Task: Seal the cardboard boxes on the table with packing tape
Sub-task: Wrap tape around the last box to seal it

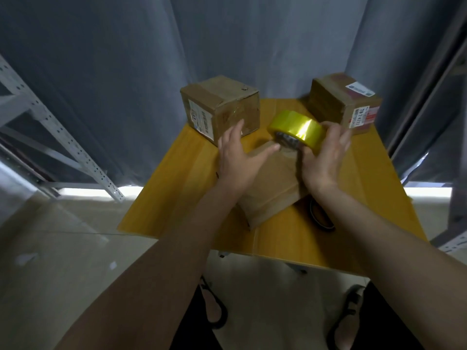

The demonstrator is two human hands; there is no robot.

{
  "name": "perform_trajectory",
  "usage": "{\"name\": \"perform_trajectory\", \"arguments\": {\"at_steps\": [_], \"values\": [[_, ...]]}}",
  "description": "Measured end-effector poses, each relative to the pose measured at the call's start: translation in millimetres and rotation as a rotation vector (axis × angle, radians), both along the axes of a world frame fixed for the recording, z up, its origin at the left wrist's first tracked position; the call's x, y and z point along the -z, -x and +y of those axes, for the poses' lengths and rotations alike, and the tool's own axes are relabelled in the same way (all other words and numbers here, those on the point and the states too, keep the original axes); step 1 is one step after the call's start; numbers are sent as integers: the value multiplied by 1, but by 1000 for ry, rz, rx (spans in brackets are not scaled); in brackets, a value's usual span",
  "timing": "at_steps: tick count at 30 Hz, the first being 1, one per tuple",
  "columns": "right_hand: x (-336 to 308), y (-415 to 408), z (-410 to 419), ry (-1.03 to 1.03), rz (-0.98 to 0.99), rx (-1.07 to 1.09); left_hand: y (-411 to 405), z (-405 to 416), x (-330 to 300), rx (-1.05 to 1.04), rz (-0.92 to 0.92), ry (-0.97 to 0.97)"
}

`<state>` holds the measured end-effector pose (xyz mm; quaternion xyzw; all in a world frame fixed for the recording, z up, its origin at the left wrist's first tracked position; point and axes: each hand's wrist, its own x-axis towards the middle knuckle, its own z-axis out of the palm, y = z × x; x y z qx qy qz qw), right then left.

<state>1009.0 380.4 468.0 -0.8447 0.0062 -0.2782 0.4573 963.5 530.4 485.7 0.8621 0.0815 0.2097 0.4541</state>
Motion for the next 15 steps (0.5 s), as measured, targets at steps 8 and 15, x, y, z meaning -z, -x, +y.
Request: {"name": "perform_trajectory", "arguments": {"at_steps": [8, 15], "values": [[-16, 8, -5, 113, -140, -67, -16, -15, -13, 124, 37, 305], [-14, 14, -13, 141, -92, -107, -25, -19, -2, 142, 43, 403]]}}
